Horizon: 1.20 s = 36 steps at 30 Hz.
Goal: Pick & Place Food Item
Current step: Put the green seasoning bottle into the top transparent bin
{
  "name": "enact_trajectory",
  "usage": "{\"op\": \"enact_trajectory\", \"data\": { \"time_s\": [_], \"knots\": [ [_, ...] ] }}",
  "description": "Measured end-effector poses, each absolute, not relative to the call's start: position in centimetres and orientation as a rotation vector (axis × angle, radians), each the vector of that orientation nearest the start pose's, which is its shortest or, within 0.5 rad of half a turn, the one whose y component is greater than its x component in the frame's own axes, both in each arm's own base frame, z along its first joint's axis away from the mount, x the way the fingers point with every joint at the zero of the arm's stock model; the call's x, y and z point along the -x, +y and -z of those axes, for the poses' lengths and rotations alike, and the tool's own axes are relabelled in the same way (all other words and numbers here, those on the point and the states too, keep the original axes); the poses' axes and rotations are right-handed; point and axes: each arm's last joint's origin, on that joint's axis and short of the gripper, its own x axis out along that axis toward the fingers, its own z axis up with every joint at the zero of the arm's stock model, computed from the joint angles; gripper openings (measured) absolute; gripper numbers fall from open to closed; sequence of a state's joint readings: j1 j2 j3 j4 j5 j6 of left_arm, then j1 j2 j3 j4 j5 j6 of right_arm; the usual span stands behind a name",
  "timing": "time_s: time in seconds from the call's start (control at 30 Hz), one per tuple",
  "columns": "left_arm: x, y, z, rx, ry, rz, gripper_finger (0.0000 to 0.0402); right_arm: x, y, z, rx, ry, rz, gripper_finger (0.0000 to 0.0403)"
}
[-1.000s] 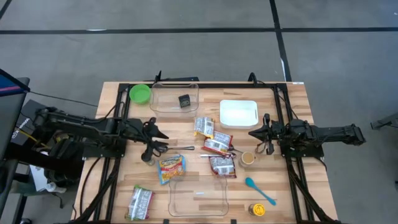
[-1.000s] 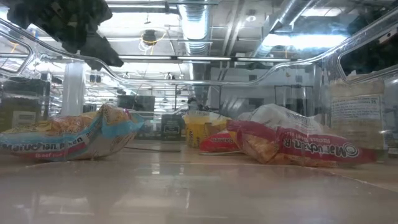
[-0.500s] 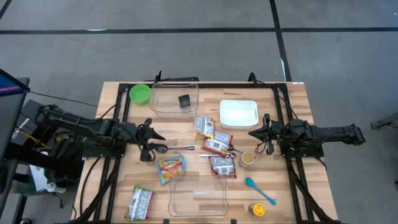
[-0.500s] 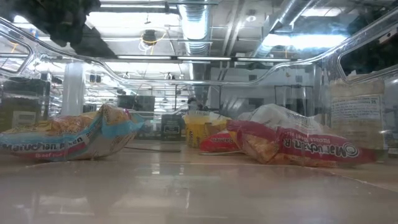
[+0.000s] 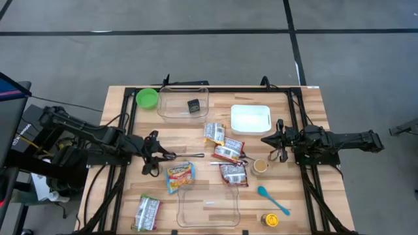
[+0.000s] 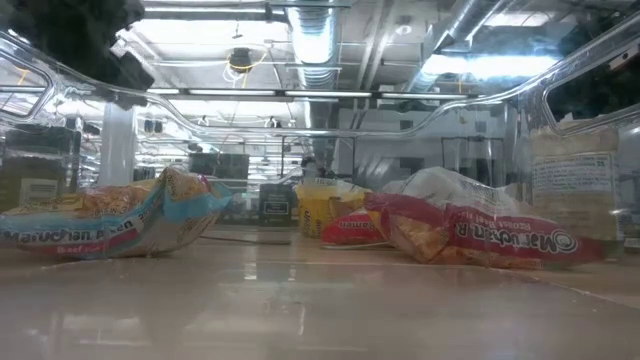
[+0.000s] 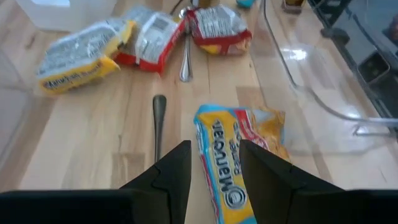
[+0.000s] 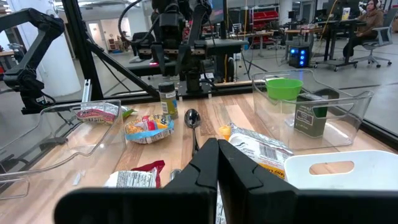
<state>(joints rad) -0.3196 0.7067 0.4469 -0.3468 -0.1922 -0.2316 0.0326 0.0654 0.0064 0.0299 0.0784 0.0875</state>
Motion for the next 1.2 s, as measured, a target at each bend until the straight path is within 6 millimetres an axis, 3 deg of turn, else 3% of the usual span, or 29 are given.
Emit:
{"op": "enact_trajectory", "data": {
  "time_s": [0.47,0.87,1.2],
  "knots": [
    [-14.1,-4.4,-21.4,0.249,0.644,0.067,0.0131,-10.1,0.1,-16.3,-0.086,0.027,0.047,0.0],
    [-14.3,-4.8,-25.3,0.27,0.535,0.115,0.0128,-10.1,0.1,-16.3,-0.086,0.027,0.047,0.0],
    [-13.7,-6.0,-27.0,0.274,0.521,0.162,0.0077,-10.1,0.1,-16.3,-0.086,0.027,0.047,0.0]
  ]
}}
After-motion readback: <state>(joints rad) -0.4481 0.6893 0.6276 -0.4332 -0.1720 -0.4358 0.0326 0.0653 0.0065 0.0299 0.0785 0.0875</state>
